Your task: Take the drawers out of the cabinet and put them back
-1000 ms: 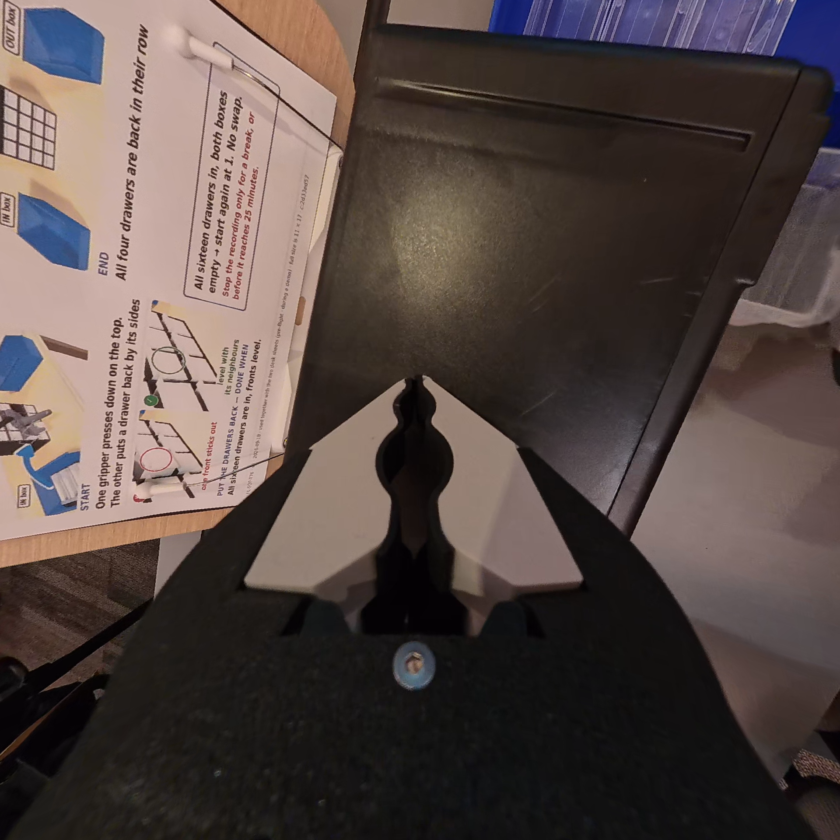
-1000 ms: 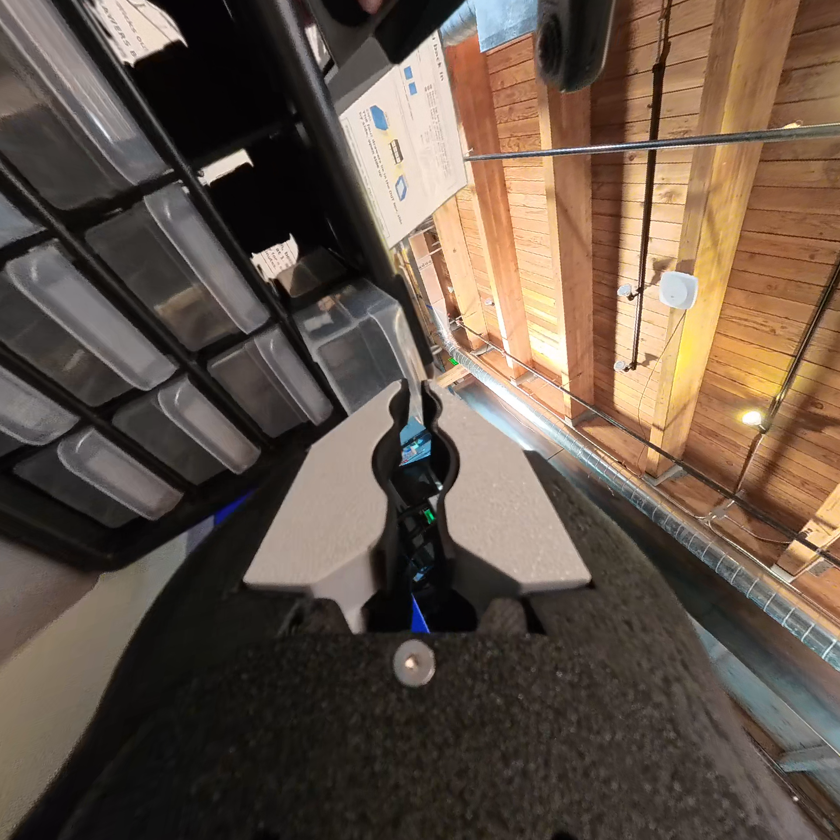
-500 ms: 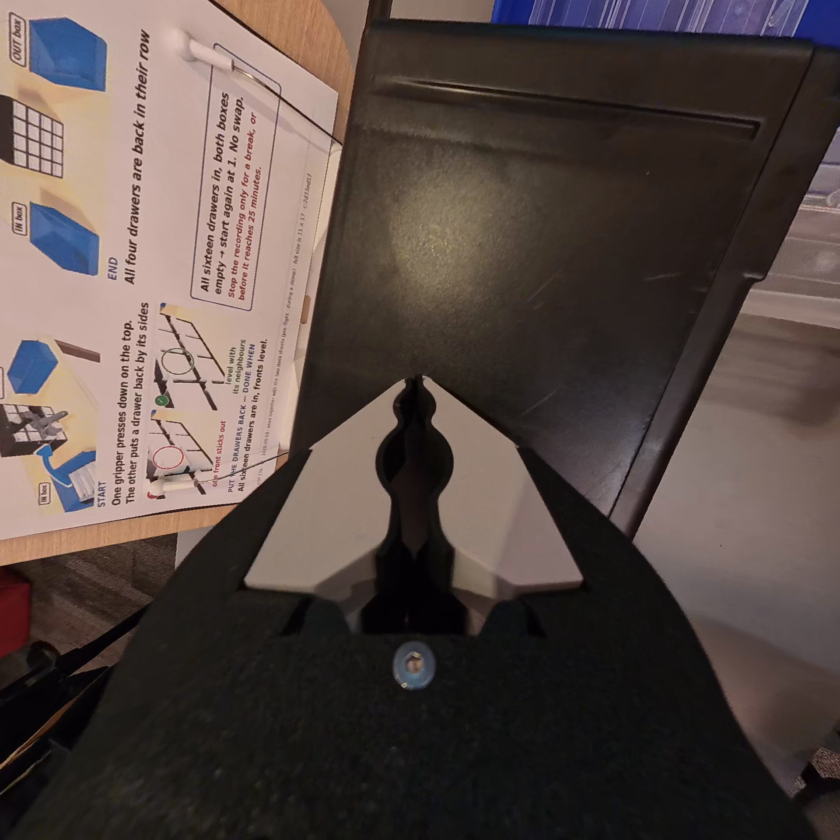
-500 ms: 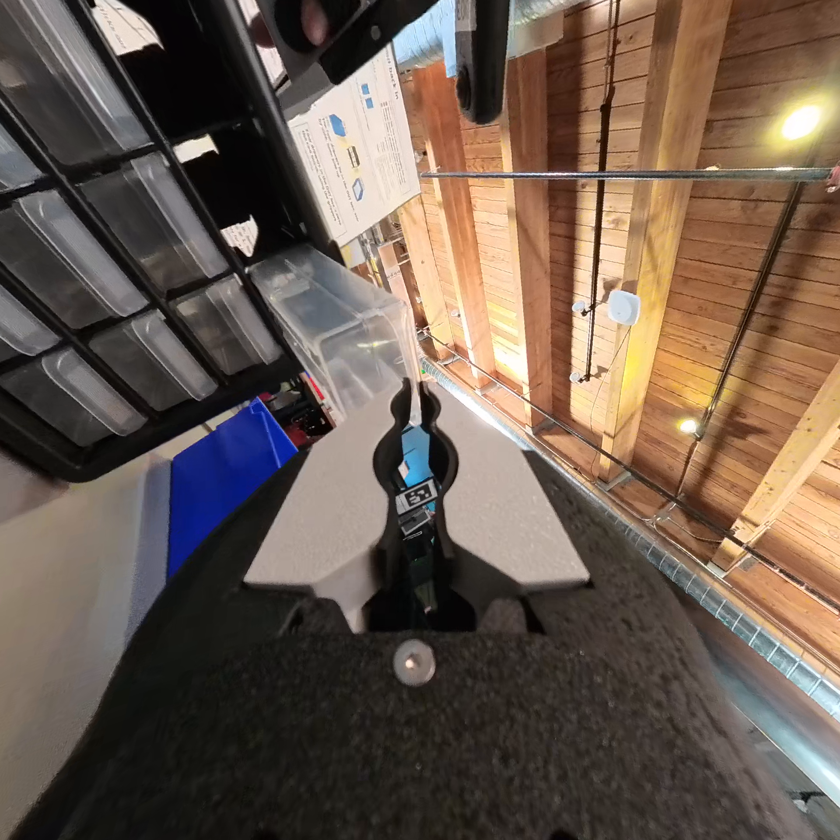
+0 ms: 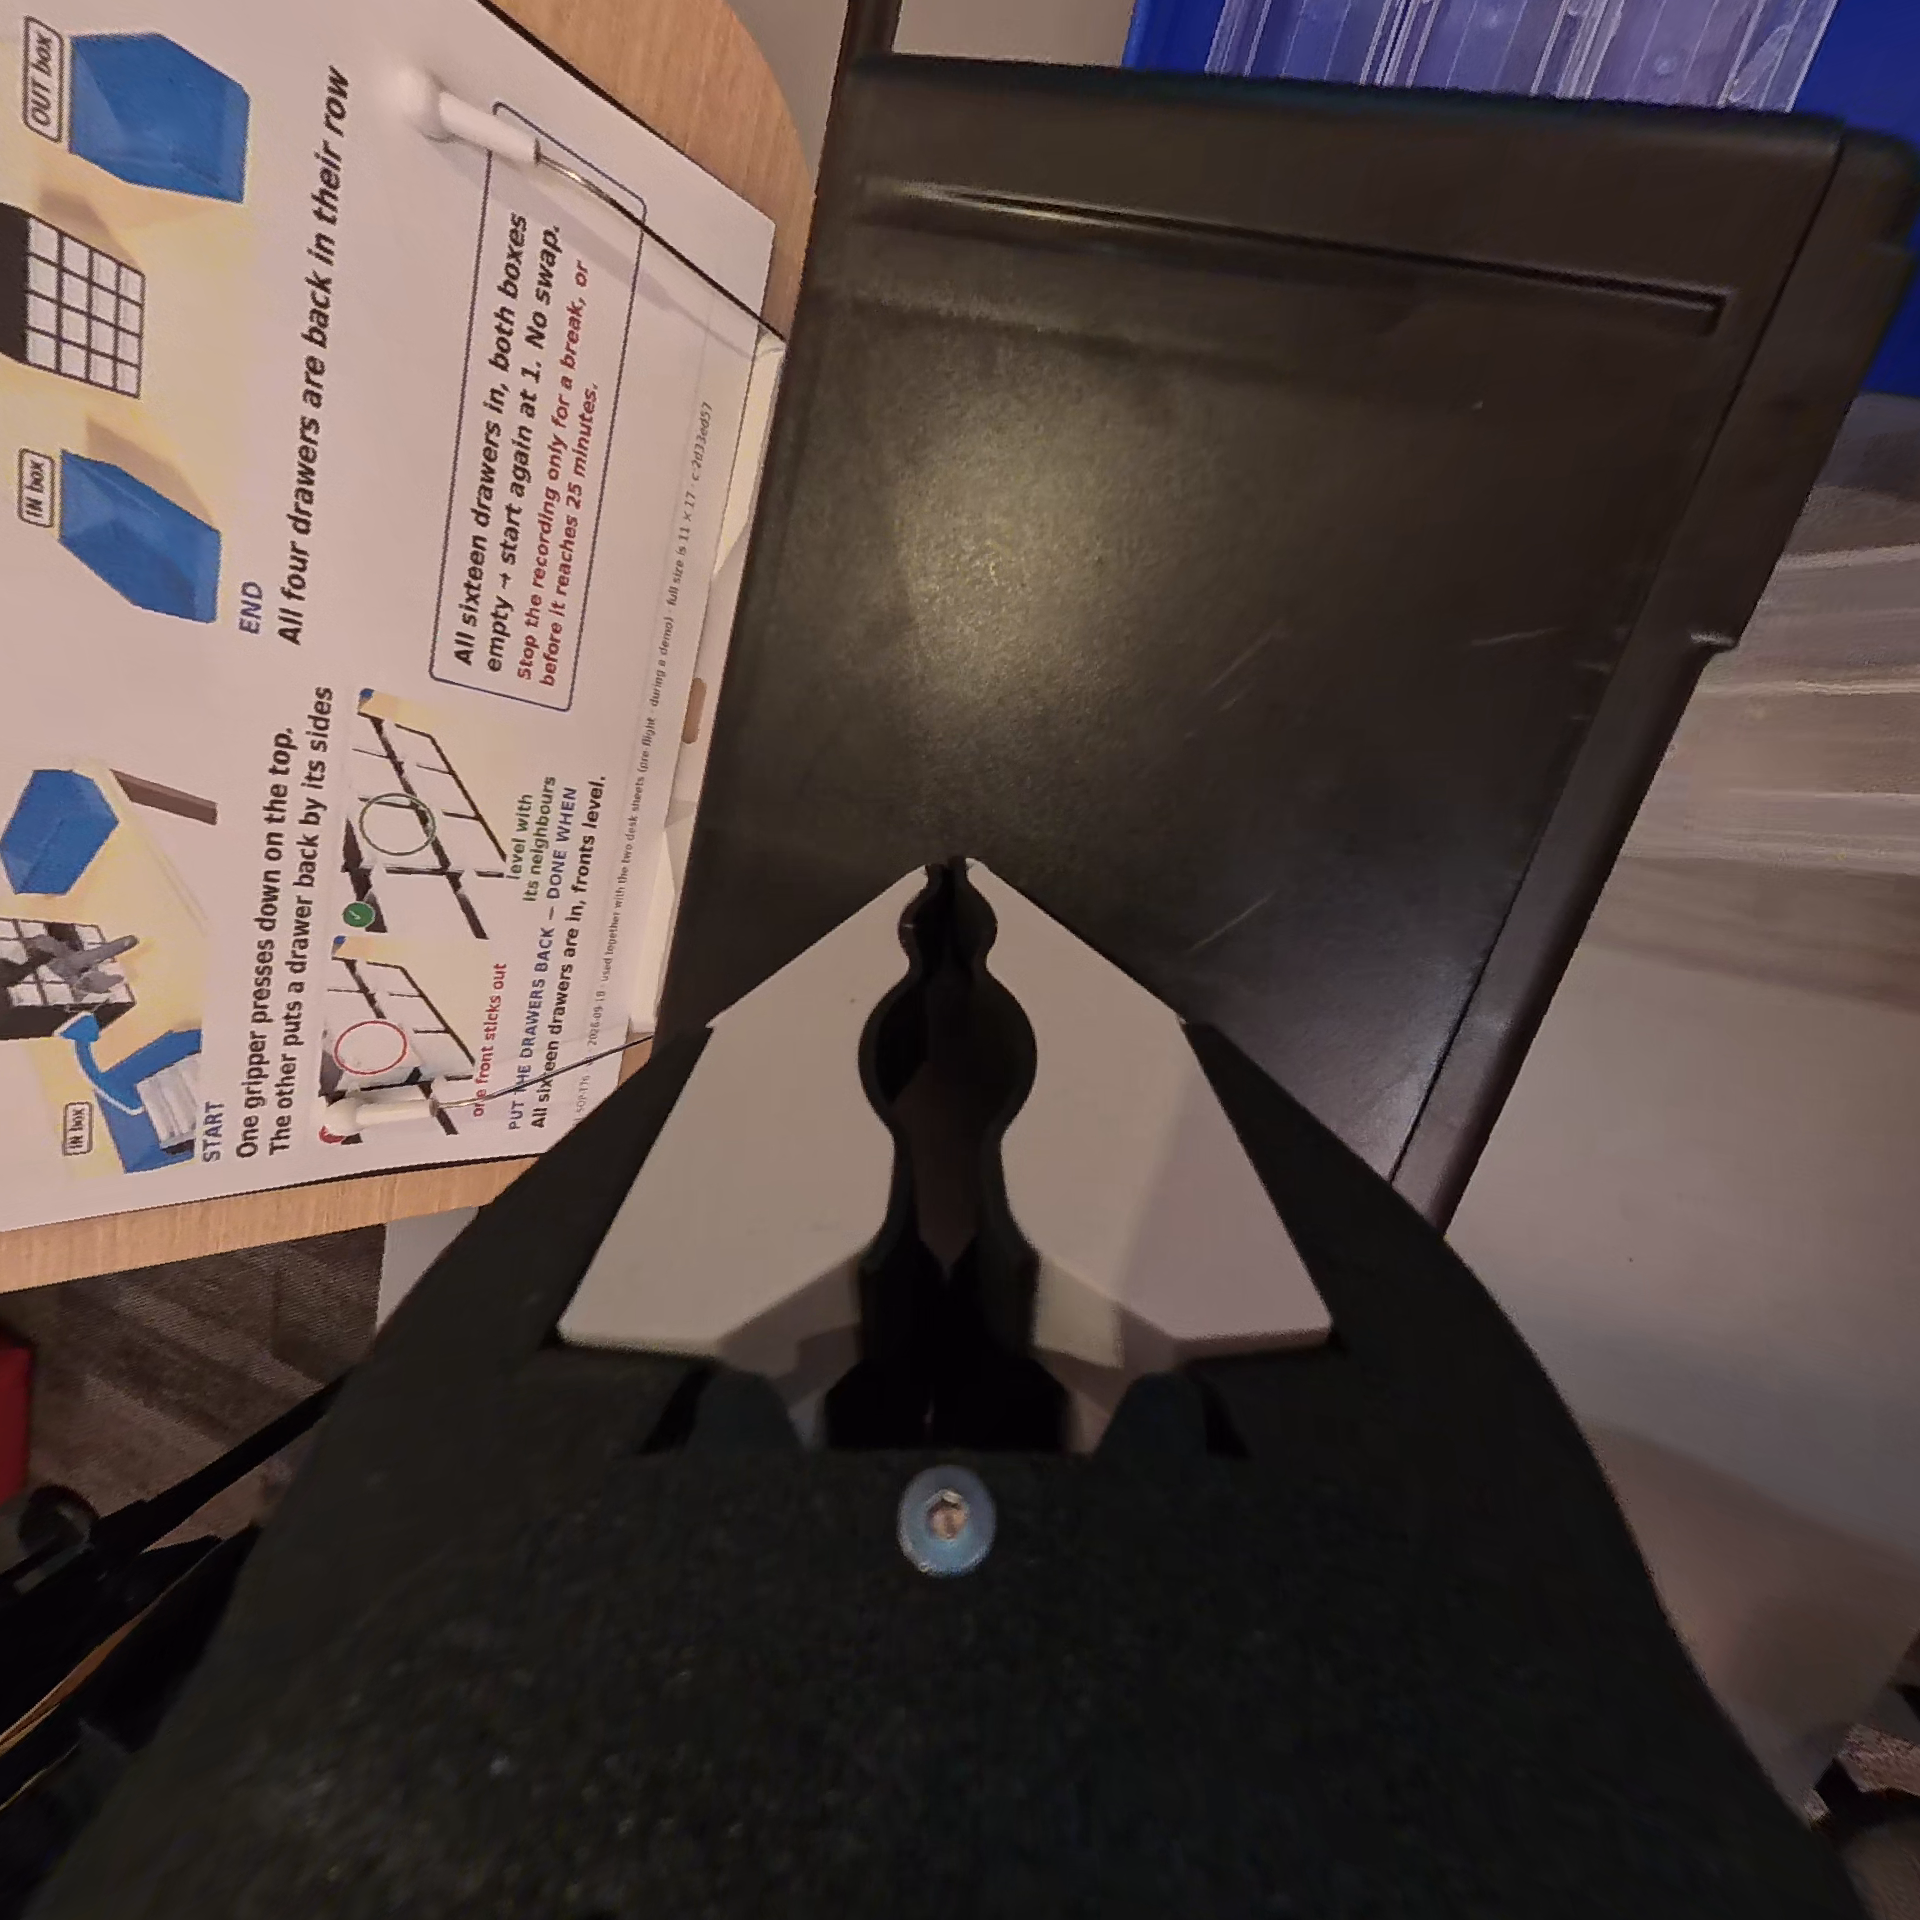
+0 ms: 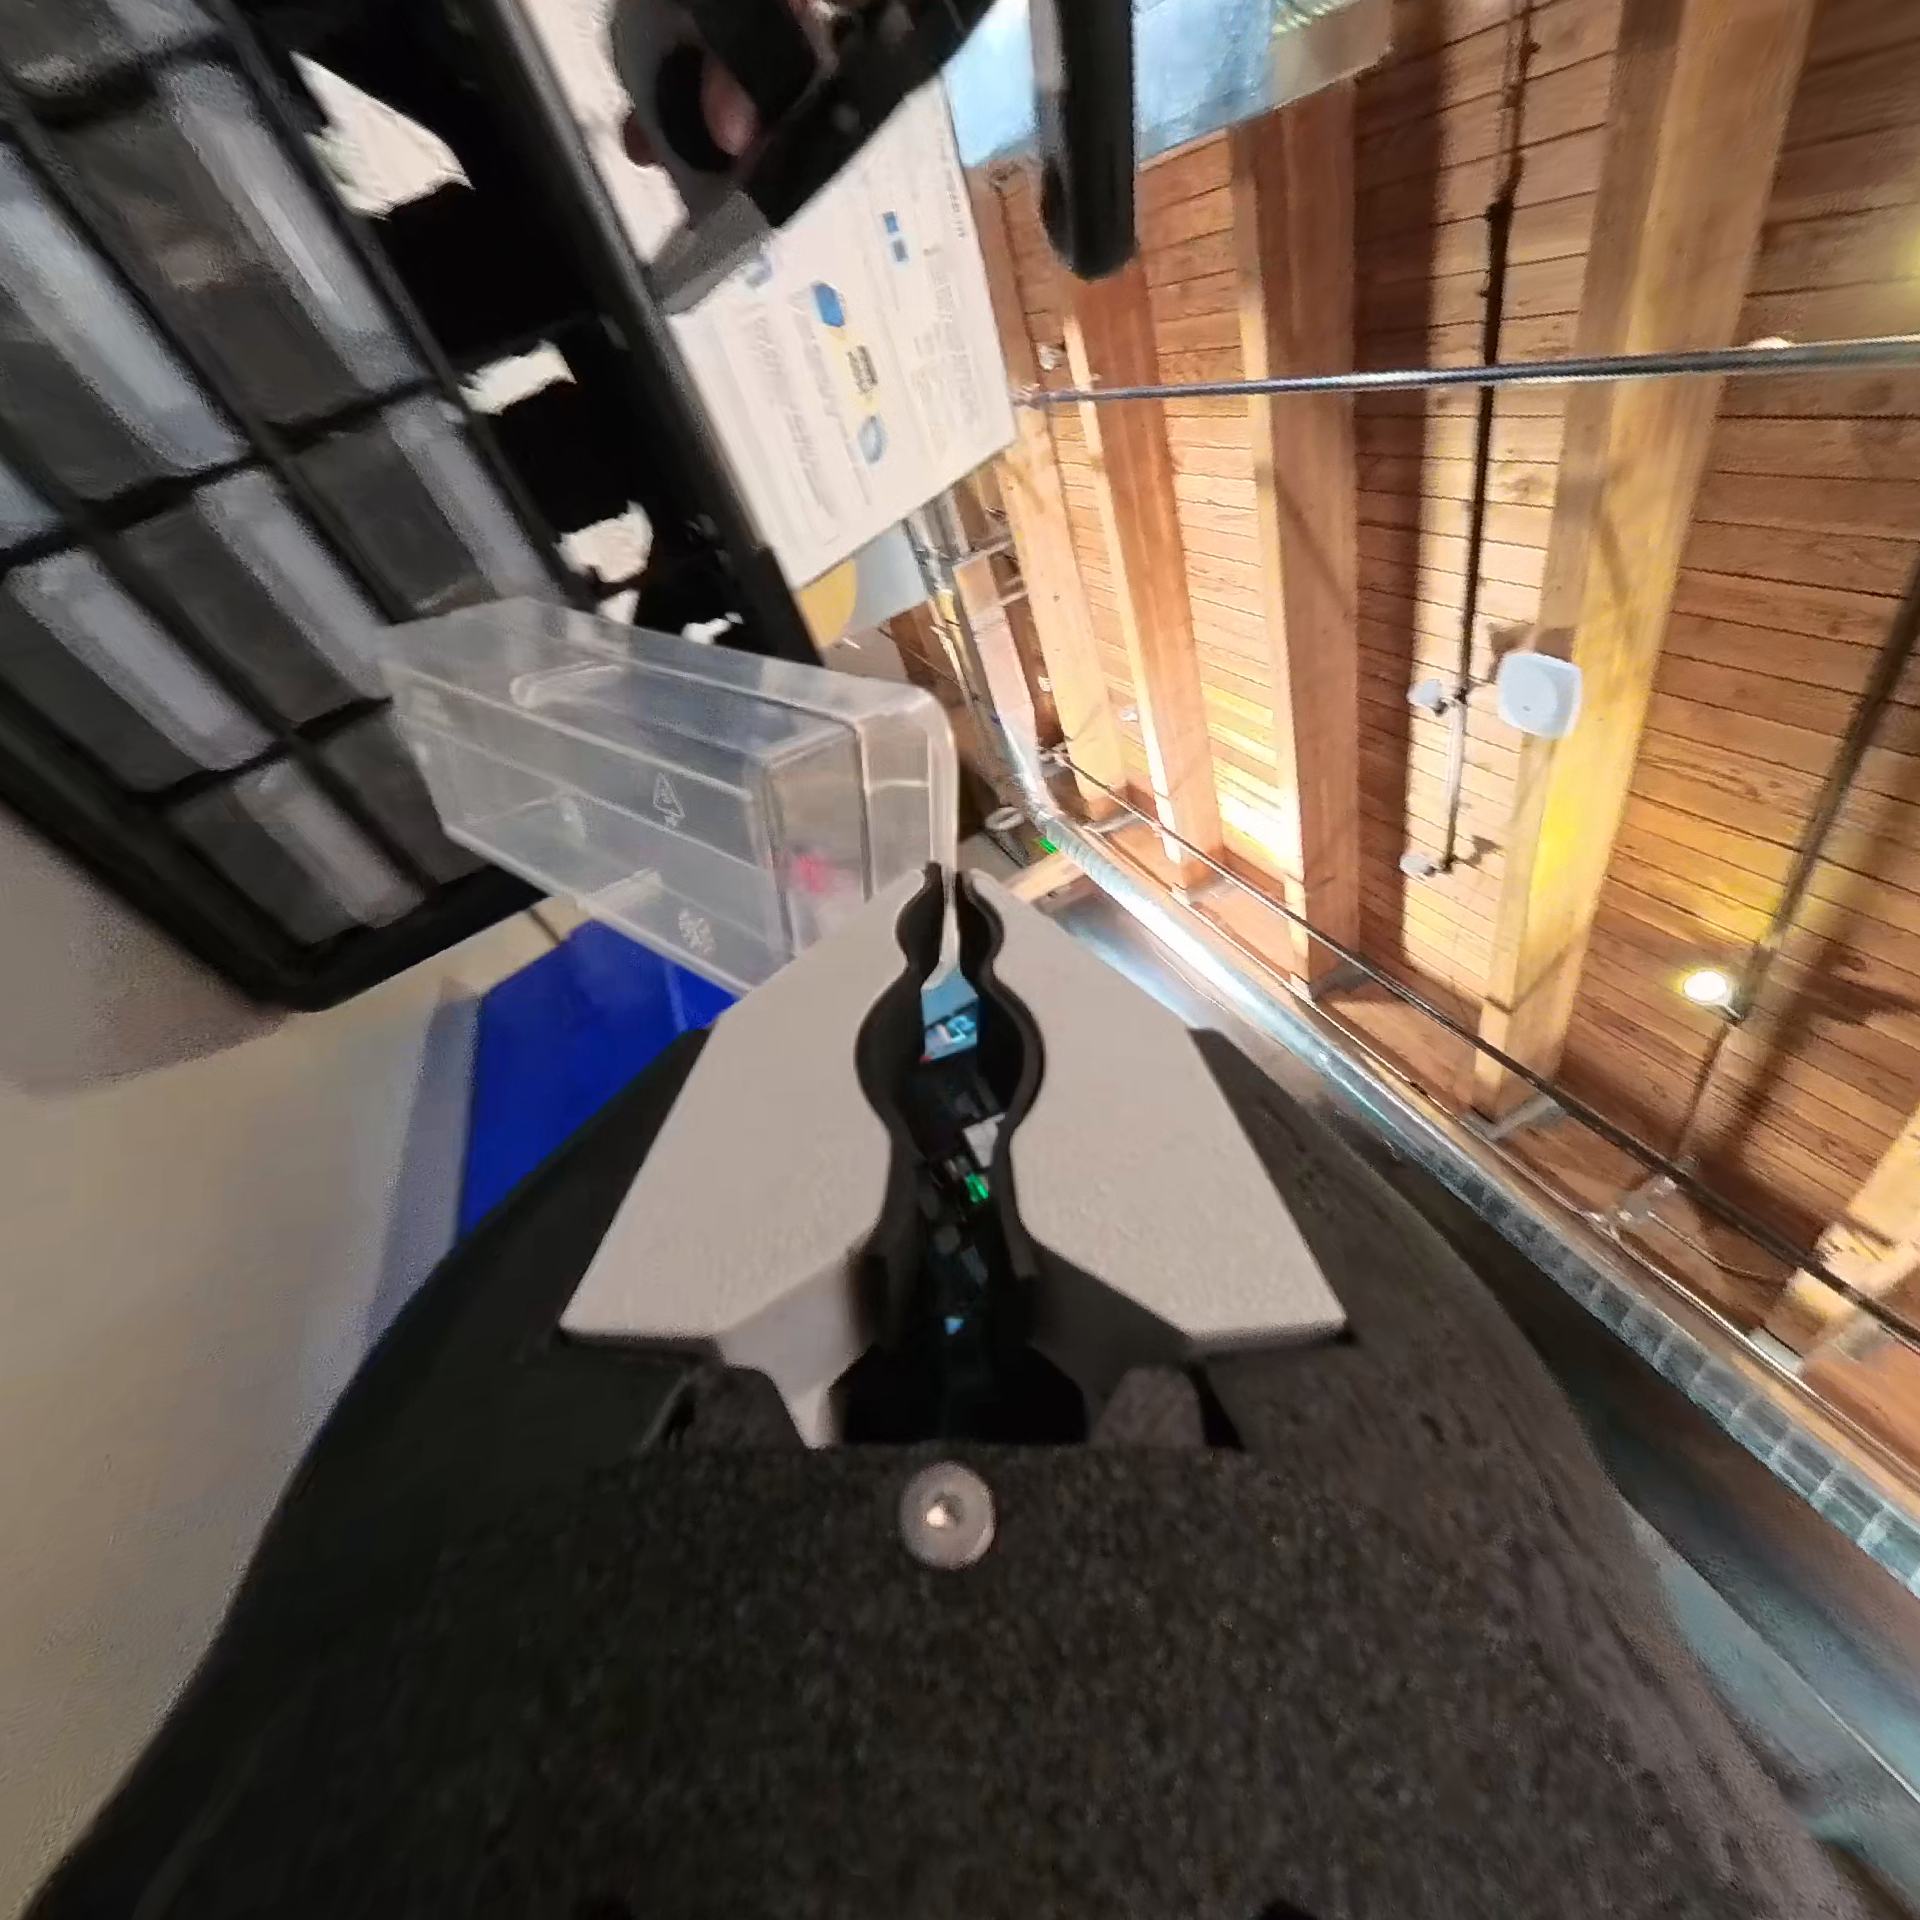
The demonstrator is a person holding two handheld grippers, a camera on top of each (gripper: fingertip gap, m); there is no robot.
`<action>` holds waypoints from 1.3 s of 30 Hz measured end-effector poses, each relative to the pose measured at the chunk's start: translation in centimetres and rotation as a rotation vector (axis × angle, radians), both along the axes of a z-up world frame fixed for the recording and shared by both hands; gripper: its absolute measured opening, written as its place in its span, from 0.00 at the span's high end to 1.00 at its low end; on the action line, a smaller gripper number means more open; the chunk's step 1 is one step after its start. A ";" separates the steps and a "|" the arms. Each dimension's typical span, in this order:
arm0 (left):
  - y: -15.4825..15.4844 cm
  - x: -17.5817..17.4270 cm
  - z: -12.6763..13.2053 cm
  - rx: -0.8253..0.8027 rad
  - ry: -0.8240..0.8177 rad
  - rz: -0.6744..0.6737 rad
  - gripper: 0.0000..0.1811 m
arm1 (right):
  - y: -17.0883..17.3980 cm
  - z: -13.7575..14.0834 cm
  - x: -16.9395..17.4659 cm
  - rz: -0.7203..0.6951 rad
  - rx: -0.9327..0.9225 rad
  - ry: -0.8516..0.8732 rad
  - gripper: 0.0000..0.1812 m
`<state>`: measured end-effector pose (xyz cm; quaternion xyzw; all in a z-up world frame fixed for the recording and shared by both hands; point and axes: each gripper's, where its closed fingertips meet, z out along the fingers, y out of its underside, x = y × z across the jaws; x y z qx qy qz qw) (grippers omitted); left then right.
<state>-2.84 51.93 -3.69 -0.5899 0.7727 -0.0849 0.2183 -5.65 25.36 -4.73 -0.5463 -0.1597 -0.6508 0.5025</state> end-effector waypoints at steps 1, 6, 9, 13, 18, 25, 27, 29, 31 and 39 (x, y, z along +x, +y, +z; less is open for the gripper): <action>0.0 0.0 0.0 0.007 0.003 -0.002 1.00 | -0.1 -0.9 -0.7 0.025 -0.034 0.005 0.99; 0.0 0.0 0.0 0.032 0.011 -0.008 1.00 | -1.8 -5.8 -3.5 0.083 -0.168 0.010 0.99; 0.0 0.0 0.0 0.030 0.003 -0.007 1.00 | -3.2 -7.9 -4.7 0.106 -0.237 0.004 1.00; 0.0 0.0 0.0 0.020 -0.015 -0.006 1.00 | -4.6 -9.5 -6.0 0.143 -0.301 0.013 0.99; 0.0 0.0 0.0 0.027 -0.018 -0.011 1.00 | -4.9 -13.1 -7.8 0.204 -0.459 -0.011 0.98; 0.0 0.0 0.0 0.062 -0.009 -0.020 1.00 | -4.9 -15.3 -9.1 0.242 -0.484 -0.017 0.97; 0.0 0.0 0.0 0.063 -0.009 -0.021 1.00 | -4.9 -16.0 -9.0 0.246 -0.504 0.030 0.96; 0.0 0.0 0.0 0.062 -0.010 -0.022 1.00 | -5.0 -16.7 -8.7 0.243 -0.516 0.081 0.96; 0.0 0.0 0.0 0.059 -0.016 -0.020 1.00 | -5.2 -16.9 -8.1 0.232 -0.487 0.162 0.96; 0.0 0.0 0.0 0.056 -0.016 -0.020 1.00 | -6.3 -16.4 -7.1 0.256 -0.368 0.487 0.80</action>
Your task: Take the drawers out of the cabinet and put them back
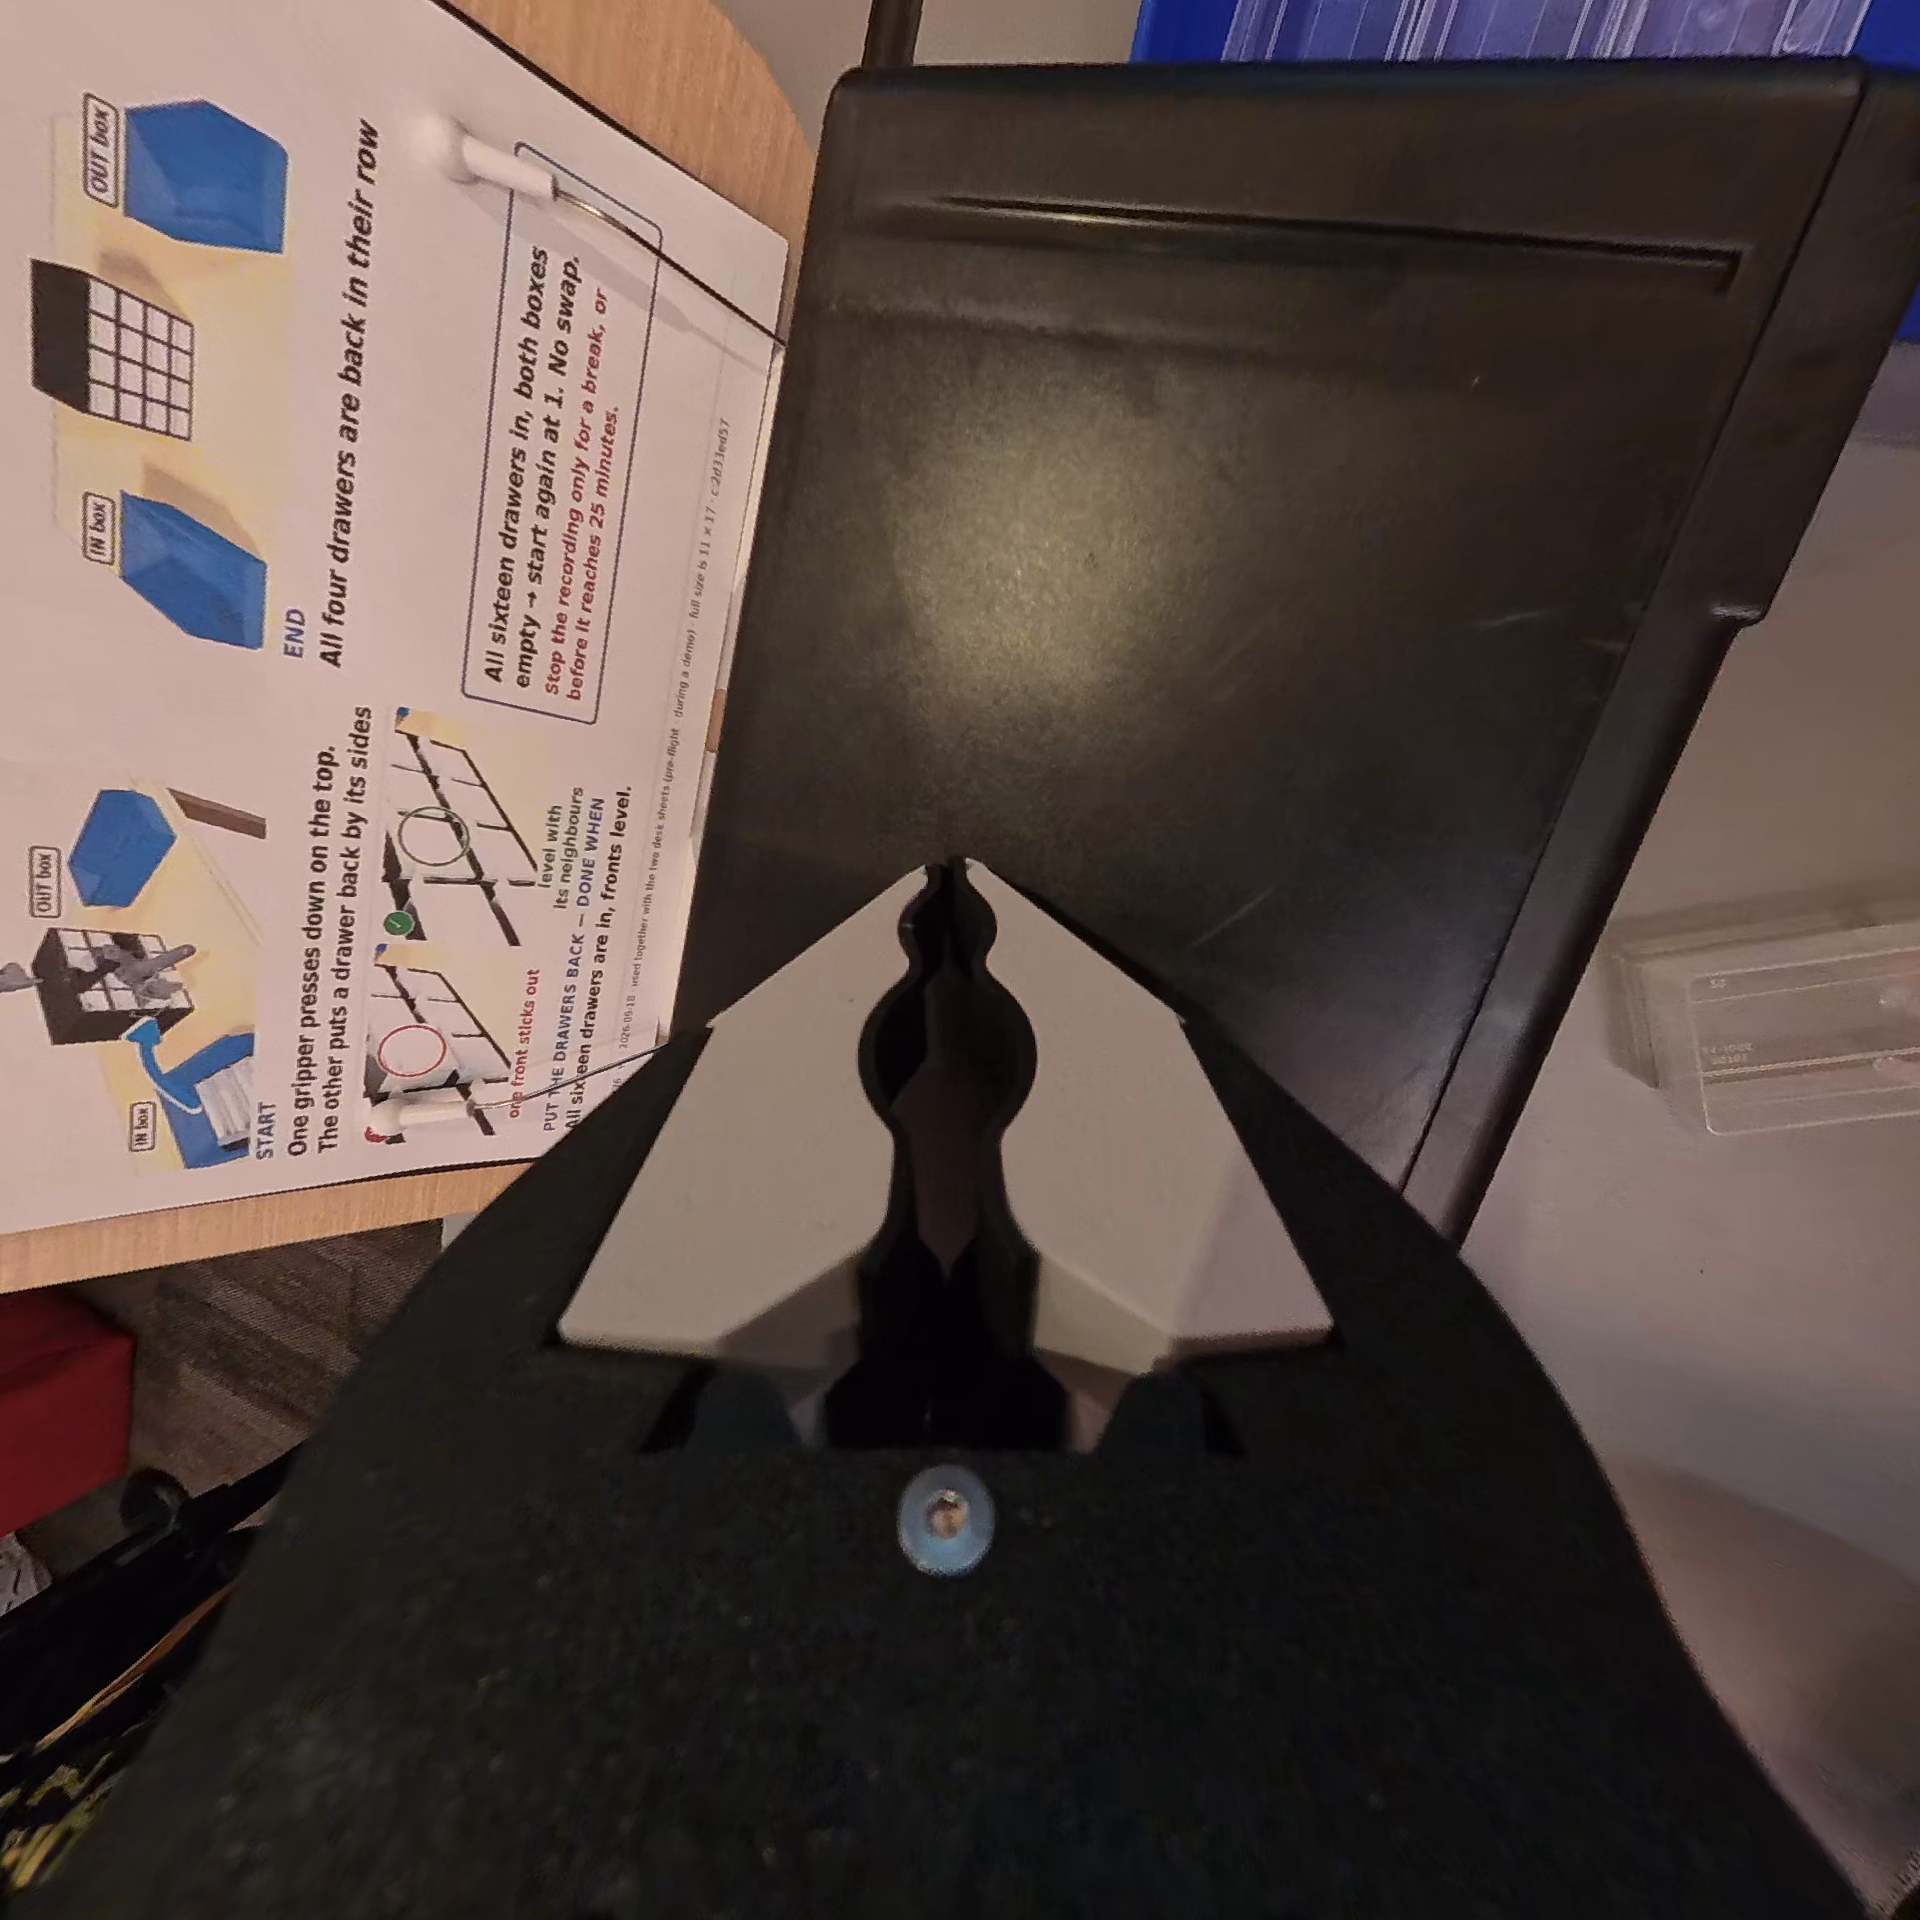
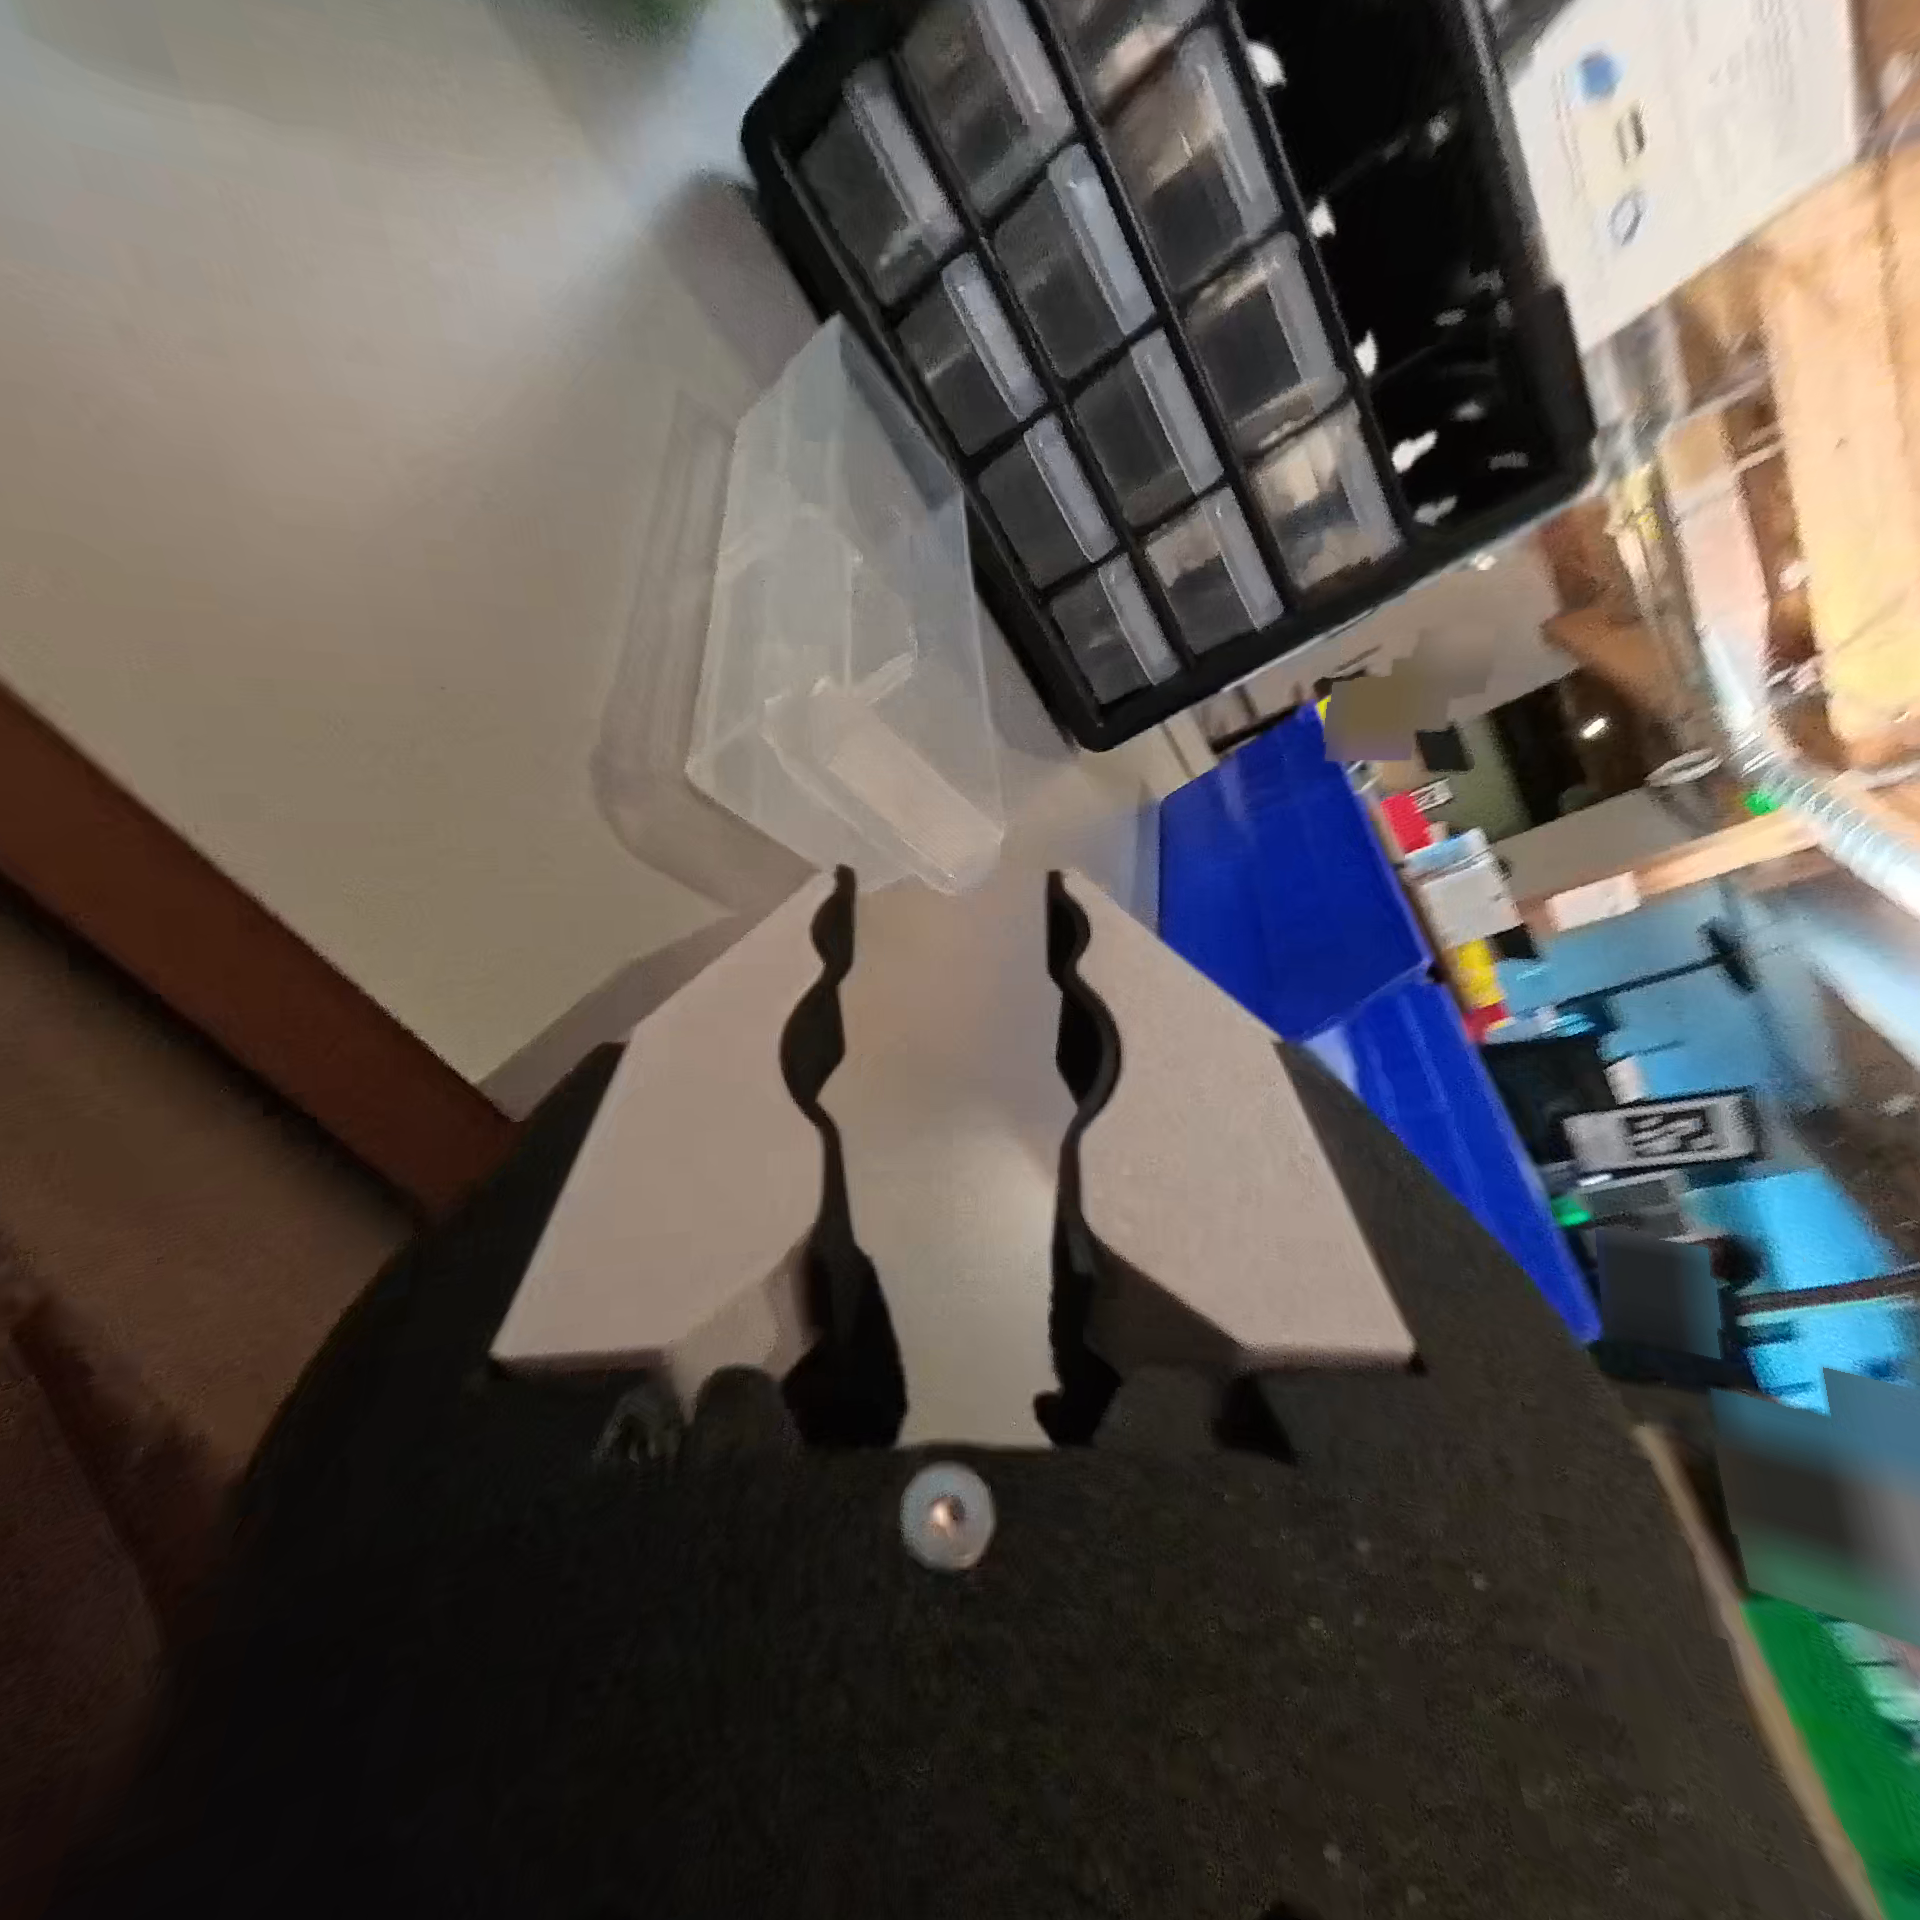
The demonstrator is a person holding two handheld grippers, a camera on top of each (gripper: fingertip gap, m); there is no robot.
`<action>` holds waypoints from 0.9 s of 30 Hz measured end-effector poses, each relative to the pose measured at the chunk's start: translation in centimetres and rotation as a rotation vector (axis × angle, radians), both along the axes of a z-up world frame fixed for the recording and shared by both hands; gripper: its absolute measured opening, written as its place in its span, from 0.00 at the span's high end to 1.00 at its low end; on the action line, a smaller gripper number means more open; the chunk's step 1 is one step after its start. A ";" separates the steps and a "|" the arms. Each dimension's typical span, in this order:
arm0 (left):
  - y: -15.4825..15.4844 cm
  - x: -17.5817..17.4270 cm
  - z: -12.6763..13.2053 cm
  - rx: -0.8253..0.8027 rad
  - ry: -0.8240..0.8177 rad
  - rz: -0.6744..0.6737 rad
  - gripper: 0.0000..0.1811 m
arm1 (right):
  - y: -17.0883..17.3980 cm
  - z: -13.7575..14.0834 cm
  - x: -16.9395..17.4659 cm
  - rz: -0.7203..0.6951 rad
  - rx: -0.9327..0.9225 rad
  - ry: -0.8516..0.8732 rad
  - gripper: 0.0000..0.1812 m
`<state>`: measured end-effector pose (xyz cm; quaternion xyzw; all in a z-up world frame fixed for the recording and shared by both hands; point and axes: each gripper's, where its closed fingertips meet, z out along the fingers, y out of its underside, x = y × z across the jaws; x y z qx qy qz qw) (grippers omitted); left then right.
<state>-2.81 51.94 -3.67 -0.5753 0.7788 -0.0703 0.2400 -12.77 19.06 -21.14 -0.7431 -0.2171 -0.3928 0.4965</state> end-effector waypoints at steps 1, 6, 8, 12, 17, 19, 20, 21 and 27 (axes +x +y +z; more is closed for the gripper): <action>0.0 0.0 0.0 0.005 0.000 -0.001 1.00 | 0.0 0.6 0.0 -0.003 0.025 0.075 0.76; 0.0 0.0 0.0 0.002 -0.006 -0.001 1.00 | 1.2 2.9 -0.2 0.041 0.006 0.566 0.58; 0.0 0.0 0.0 -0.005 -0.008 0.000 1.00 | 1.6 2.5 0.2 -0.007 -0.097 0.760 0.57; 0.0 0.0 0.0 -0.006 -0.001 0.001 1.00 | 3.1 1.5 -0.9 -0.057 -0.353 1.084 0.49; 0.0 0.0 0.0 0.027 0.019 0.003 1.00 | 6.1 -0.5 -2.4 -0.106 -0.646 1.056 0.47; 0.0 0.0 0.0 0.040 0.025 0.001 1.00 | 7.4 -1.7 -2.0 -0.175 -0.708 0.995 0.49; 0.0 0.0 0.0 0.039 0.025 0.003 1.00 | 7.7 -2.5 -1.7 -0.215 -0.745 0.974 0.52; 0.0 0.0 0.0 0.035 0.025 0.005 1.00 | 8.0 -3.1 -1.6 -0.242 -0.781 0.967 0.53; 0.0 0.0 0.0 0.014 0.013 0.011 1.00 | 7.8 -3.7 -1.2 -0.275 -0.894 0.935 0.67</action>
